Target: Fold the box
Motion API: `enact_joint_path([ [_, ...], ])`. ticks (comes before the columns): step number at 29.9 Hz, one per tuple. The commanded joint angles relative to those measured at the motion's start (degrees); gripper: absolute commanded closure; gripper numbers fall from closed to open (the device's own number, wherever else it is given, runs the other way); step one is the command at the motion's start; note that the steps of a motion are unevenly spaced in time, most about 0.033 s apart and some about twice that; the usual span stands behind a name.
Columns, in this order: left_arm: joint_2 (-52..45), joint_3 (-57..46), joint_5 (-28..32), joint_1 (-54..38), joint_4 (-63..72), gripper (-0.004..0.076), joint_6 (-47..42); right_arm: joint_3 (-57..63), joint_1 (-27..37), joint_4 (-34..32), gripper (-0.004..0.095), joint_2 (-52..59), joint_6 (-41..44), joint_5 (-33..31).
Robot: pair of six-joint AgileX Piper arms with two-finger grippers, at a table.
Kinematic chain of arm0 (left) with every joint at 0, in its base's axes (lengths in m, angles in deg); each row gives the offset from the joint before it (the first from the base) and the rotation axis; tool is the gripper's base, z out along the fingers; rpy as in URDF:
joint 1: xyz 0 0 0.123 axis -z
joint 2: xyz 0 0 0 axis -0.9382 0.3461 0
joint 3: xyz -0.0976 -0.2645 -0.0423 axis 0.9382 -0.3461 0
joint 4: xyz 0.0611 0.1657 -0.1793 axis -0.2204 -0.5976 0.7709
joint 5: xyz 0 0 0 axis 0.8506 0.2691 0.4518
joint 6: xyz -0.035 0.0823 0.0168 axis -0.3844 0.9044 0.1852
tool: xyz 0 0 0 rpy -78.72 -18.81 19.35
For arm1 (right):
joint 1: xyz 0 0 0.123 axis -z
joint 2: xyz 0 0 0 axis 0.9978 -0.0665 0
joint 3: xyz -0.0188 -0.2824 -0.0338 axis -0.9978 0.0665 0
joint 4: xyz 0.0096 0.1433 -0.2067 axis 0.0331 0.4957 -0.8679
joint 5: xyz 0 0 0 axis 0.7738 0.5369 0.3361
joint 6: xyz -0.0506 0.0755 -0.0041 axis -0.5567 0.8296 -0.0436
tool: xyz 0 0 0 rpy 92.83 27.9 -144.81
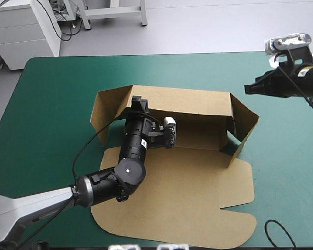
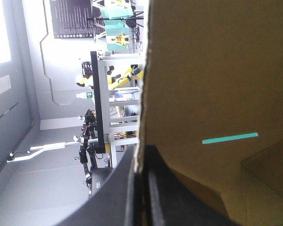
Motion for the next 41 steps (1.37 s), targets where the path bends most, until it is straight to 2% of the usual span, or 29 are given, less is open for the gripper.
enact_joint_path([
  [1,-2.06,1.84,-2.10,0.13,-7.73,0.0731,-0.89,-5.71,0.39,-4.95,0.0927,-5.12,3.44,3.35],
  [5,-2.06,1.84,-2.10,0.13,-7.73,0.0731,-0.89,-7.53,0.39,-5.71,0.0927,-12.42,5.29,2.29],
  [10,-2.06,1.84,-2.10,0.13,-7.73,0.0731,-0.89,-6.90,0.39,-4.94,0.0927,-18.37,4.53,-4.89],
  [16,-2.06,1.84,-2.20,0.13,-7.47,0.0731,-0.89,-3.14,0.39,0.54,0.0927,-17.28,0.53,-6.34],
  [22,-2.06,1.84,-2.11,0.13,-7.47,0.0731,-0.89,6.36,0.39,2.19,0.0927,-12.25,-2.61,-6.05],
  [31,-2.06,1.84,-2.11,0.13,-7.84,0.0731,-0.89,16.51,0.39,4.62,0.0927,-1.05,-6.03,-2.03],
  [37,-2.06,1.84,-2.11,0.13,-7.84,0.0731,-0.89,26.18,0.39,4.99,0.0927,3.49,-7.97,12.35],
  [41,-2.06,1.84,-2.11,0.13,-7.84,0.0731,-0.89,32.51,0.39,7.78,0.0927,3.61,-12.75,17.00],
])
